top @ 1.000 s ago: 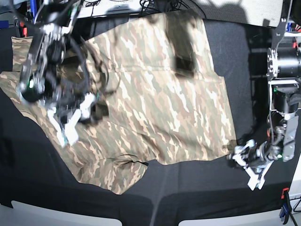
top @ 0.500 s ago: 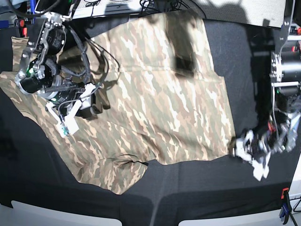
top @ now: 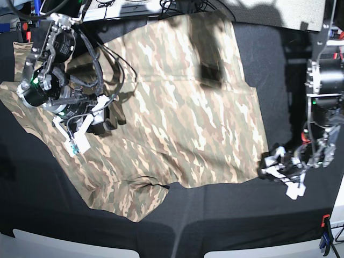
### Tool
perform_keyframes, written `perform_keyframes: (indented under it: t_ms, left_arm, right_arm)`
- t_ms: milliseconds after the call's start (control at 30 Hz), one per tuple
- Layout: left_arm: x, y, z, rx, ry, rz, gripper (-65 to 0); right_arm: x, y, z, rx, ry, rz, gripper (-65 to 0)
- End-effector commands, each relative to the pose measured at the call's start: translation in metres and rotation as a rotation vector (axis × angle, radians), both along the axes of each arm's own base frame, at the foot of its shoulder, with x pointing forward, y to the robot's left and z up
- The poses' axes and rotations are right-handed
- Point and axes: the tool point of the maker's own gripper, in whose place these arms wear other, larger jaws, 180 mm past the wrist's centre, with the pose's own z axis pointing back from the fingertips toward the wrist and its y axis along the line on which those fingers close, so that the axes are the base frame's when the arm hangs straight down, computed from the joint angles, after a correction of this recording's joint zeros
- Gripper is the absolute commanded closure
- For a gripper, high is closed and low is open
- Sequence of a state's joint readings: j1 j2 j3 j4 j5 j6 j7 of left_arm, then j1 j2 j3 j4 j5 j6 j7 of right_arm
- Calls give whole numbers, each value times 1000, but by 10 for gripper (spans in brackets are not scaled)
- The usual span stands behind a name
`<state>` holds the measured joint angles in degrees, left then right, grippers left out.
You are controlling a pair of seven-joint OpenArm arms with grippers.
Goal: Layout the t-shirt on the table in an organized manner, then fold the t-shirt properly
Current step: 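Lower both grippers and grasp the shirt's hem corners, then lift the hem with both grippers and pull it taut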
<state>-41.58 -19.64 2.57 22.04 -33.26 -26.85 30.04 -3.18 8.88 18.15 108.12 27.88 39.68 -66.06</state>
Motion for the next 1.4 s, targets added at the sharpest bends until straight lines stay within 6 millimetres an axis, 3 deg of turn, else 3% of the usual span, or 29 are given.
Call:
perform_keyframes:
  t_ms: [0, 133, 267, 333, 433, 567, 733, 967, 1133, 1367]
  left_arm:
    - [19, 0, 25, -16, -64, 3, -301]
    - [18, -13, 22, -12, -58, -26, -300]
    - [20, -9, 24, 4, -73, -21, -281]
    - [21, -4, 24, 39, -79, -30, -211]
    - [21, 2, 23, 89, -93, -39, -3]
    - [22, 3, 23, 112, -101, -47, 0]
    - [40, 17, 41, 283, -184, -86, 0]
    - [88, 30, 116, 355, -349, -24, 0]
    - [106, 49, 159, 474, -425, -45, 0]
    - [104, 75, 163, 671, -472, -93, 0]
  right_arm:
    - [7, 0, 14, 6, -55, 9, -210]
    - [7, 0, 14, 6, -54, 8, -210]
    - [7, 0, 14, 6, -54, 9, -210]
    - [7, 0, 14, 6, -54, 8, -210]
    - [7, 0, 15, 6, -55, 9, -210]
    - [7, 0, 15, 6, -55, 9, -210]
    - [8, 1, 15, 9, -59, 8, -210]
    - [13, 4, 24, 38, -111, 7, -210]
    - [17, 6, 30, 62, -143, 8, -210]
    - [21, 29, 59, 233, -215, 62, -210]
